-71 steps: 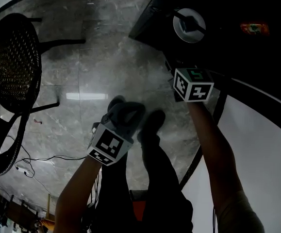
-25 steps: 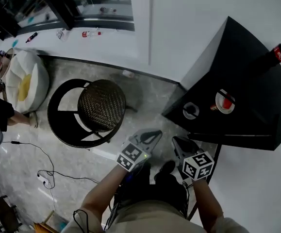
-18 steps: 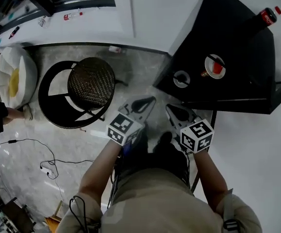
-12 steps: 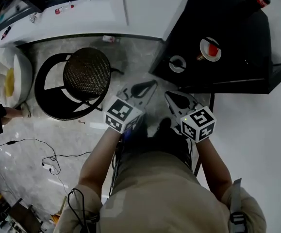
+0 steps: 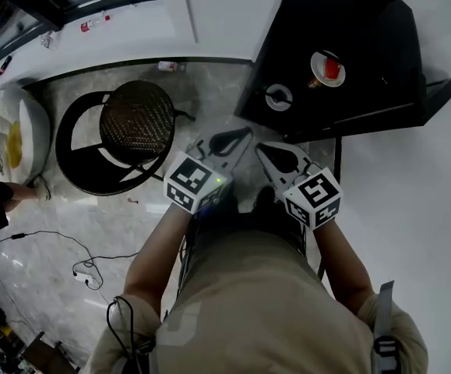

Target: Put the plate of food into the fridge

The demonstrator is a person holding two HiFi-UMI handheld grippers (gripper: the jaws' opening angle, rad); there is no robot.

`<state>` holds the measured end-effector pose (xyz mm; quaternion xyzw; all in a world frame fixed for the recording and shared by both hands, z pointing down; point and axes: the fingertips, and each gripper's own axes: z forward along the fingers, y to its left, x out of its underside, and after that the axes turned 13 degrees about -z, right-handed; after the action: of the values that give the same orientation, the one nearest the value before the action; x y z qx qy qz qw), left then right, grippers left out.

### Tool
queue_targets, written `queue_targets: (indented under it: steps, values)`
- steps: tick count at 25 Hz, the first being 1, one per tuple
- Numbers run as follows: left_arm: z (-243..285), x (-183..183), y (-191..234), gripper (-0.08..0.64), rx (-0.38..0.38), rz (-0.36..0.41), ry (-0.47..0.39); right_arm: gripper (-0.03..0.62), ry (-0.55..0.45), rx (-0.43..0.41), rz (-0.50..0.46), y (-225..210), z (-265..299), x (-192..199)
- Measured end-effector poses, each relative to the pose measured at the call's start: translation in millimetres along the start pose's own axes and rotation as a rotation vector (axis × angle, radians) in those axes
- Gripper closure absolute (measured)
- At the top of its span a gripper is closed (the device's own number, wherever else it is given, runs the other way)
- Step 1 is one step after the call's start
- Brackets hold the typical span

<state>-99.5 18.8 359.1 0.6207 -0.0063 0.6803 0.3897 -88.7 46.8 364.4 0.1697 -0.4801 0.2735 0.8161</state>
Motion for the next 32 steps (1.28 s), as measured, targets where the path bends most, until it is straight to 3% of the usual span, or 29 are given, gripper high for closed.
queue_targets:
  steps: [11,22,29,32]
  values:
    - [0.2,-8.4,-38.5,0.549,0.005,0.074,-0.001,0.572,-0.066,0.035,0.002,-1.0,-39.9,-4.1]
    - [23.8,-9.4,-98.8,0.549,-0.021,0.113,-0.032,0.572,-0.108,0.021,0.018,0.1,-105.0,22.2]
    - [22.1,-7.7,-144.0,0.549,-0.019,0.204,-0.033,0.572,-0.176,0.016,0.095,6.3,-142.6,25.3]
    - [20.6,-9.6,-157.3,0.549,-0.027,0.212,-0.052,0.572,-0.203,0.038,0.065,3.0,-158.1,18.4]
